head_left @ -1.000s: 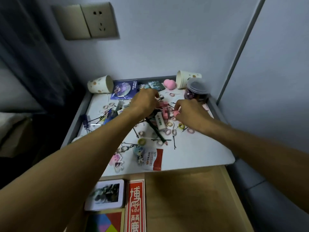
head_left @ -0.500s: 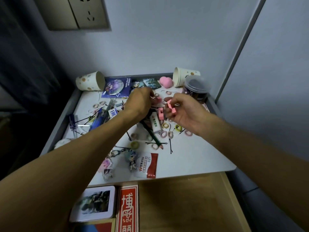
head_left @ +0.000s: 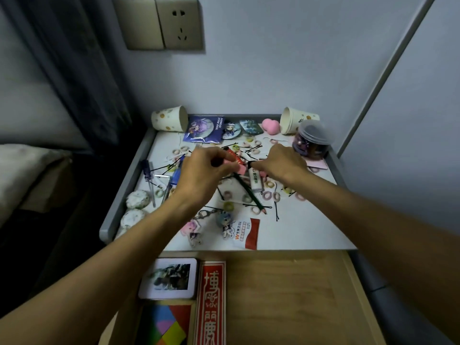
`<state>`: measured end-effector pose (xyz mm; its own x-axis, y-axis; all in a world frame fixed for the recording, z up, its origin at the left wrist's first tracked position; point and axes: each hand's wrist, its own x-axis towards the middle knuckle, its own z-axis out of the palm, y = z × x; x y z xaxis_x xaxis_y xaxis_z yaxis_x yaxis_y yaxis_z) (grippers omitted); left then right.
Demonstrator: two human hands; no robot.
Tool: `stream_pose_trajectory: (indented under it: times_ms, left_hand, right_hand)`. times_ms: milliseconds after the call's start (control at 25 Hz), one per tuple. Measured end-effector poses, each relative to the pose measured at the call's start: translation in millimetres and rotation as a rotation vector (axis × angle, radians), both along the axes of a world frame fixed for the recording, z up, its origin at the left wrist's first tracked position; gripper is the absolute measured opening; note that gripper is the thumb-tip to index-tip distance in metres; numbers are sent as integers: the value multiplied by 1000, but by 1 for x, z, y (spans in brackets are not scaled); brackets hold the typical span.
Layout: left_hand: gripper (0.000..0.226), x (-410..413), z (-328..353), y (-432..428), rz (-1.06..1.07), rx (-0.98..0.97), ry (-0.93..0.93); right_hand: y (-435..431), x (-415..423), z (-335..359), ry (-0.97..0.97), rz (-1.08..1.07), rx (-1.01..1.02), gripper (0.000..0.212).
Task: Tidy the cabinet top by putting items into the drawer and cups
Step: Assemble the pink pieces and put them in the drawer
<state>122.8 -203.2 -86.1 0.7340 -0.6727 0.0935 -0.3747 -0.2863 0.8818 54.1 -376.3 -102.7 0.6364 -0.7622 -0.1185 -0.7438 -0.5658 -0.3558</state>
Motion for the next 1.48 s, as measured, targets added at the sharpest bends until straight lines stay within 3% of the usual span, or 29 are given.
stream_pose_trajectory:
  times_ms: [320, 440, 560, 680, 920, 1280, 1480]
  left_hand:
    - [5, -28, 9, 50, -81, -57, 219]
    - [8, -31, 6, 49, -96, -54, 276]
    - [9, -31, 8, 52, -98, -63, 305]
    - [14, -37, 16, 57, -135, -60, 318]
    - [32, -61, 35, 85, -239, -62, 348]
    - [16, -71, 12, 111, -176, -90, 400]
    - [18, -65, 14, 101, -159, -148, 421]
  right_hand:
    - [-6, 3, -2, 18, 62, 167, 42]
    - [-10, 0, -6, 25, 66, 117, 33]
    - [2, -12, 6, -115, 65, 66, 30]
    - [42, -43, 32, -340, 144, 218, 17]
    - [117, -119, 56, -520, 280, 686, 15]
    - [149, -128, 34, -562, 264, 774, 15]
    - [145, -123, 38, -643, 206, 826, 19]
